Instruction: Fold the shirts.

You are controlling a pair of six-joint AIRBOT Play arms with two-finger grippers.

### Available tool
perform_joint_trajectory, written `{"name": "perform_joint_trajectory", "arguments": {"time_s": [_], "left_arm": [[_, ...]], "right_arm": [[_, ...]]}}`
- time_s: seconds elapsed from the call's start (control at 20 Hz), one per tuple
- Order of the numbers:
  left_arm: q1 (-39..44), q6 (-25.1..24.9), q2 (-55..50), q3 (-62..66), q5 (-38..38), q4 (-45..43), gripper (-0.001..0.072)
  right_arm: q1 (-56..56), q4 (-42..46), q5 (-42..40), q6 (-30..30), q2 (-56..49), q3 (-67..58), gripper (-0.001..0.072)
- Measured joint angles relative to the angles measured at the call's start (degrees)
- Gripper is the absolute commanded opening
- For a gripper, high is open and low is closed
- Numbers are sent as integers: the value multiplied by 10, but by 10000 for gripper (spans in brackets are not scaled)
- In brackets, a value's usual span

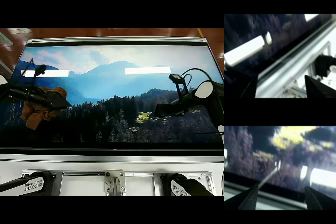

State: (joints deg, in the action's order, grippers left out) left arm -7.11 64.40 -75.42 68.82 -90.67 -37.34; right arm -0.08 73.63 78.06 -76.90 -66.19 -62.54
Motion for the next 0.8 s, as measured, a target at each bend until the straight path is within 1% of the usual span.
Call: {"name": "perform_joint_trajectory", "arguments": {"time_s": [0.15,0.3,0.7,0.75,0.8], "left_arm": [[0,36,-17,-27,-32,-2,699],[0,52,-24,-44,-47,-2,699],[6,63,-28,-55,-58,21,696],[7,63,-28,-55,-56,25,653],[7,64,-28,-55,-51,26,431]], "right_arm": [[0,0,37,-30,-15,-3,698],[0,-17,40,-43,-21,-3,697],[0,-58,39,-54,-24,-3,698],[0,-62,36,-55,-24,-3,697],[0,-64,31,-56,-24,-3,697]]}}
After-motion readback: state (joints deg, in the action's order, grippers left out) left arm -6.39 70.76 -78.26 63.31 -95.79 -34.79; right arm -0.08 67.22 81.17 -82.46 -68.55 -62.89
